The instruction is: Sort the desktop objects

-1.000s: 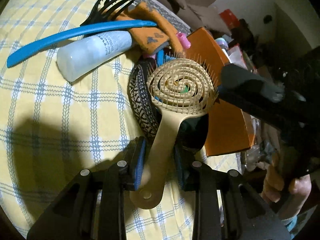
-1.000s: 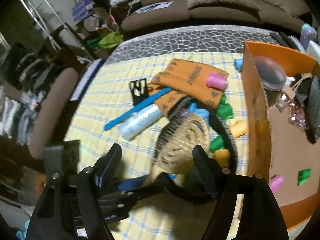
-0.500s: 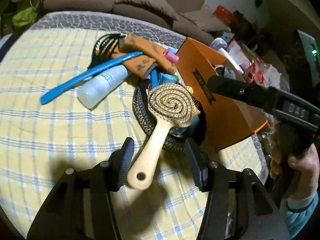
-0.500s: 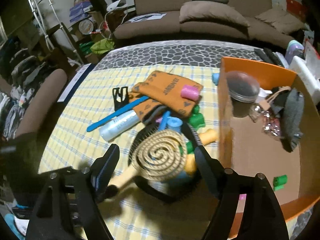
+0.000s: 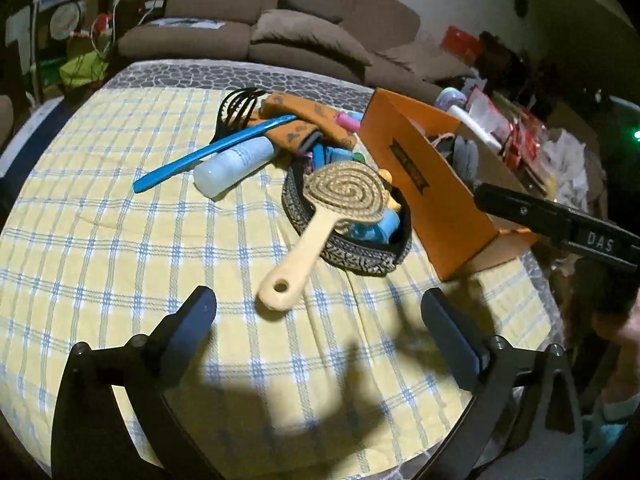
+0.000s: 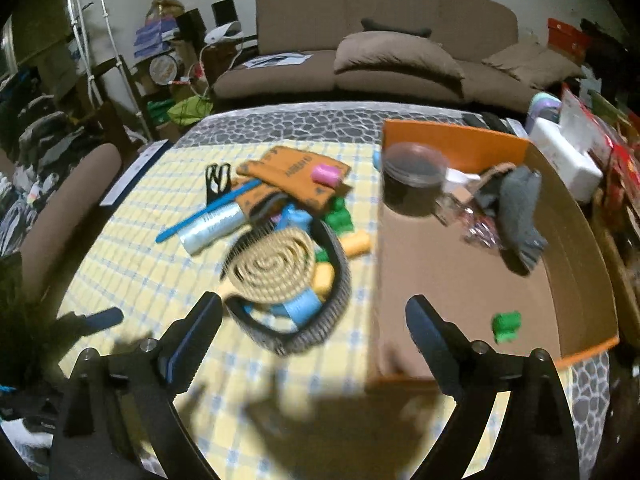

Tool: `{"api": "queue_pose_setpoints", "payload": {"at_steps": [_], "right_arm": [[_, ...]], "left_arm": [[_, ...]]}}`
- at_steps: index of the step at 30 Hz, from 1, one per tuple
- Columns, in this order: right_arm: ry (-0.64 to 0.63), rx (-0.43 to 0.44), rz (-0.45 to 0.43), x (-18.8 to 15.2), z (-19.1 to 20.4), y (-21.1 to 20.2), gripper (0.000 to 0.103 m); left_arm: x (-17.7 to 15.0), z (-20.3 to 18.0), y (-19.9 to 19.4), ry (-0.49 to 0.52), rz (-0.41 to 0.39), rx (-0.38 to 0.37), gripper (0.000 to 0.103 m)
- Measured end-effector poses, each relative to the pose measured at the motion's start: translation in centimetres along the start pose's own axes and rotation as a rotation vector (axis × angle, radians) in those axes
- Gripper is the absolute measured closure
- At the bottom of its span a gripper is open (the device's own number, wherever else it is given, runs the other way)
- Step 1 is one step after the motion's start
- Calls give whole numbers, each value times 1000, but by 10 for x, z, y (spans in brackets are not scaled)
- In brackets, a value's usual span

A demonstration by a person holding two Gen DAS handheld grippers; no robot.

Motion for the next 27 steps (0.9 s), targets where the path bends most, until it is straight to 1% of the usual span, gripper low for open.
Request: {"api": "queue_pose_setpoints", "payload": {"at_steps": [4, 9, 11, 14, 18, 21, 24, 27], "right_arm": [[15, -41, -11, -19, -13, -10, 7], [42, -89, -6, -38, -32, -16, 4], [63, -102, -15, -44, -41, -20, 2], [72, -124, -18, -52, -52, -21, 2], [66, -134, -19, -63, -60, -16, 2], [46, -152, -1, -72, -64, -6, 1], [63, -170, 21, -77, -71, 5, 1], [83, -169, 35, -79, -79, 14, 1]], "left_arm": [[-10, -15, 0, 4, -3, 11, 0], [-16, -42, 4, 27, -4, 56, 0], [-19, -49, 4, 24, -10, 68, 0], [-23, -57, 12, 0, -3, 92, 0], [-31, -65, 26, -4, 11, 138, 0], [-33, -66, 36, -9, 21, 172, 0], [-32, -64, 43, -29, 24, 213, 0], [-30, -64, 48, -36, 24, 228, 0]]}}
Point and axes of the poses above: each gripper's, at about its wrist camera, not at the fingertips, and y roughly the way its jaws point, z to its left, x to its top, the point moved 3 cm from there along y, roughly the way its jaws point, and after that the axes turned 6 degrees about z, right-handed, at the moved point
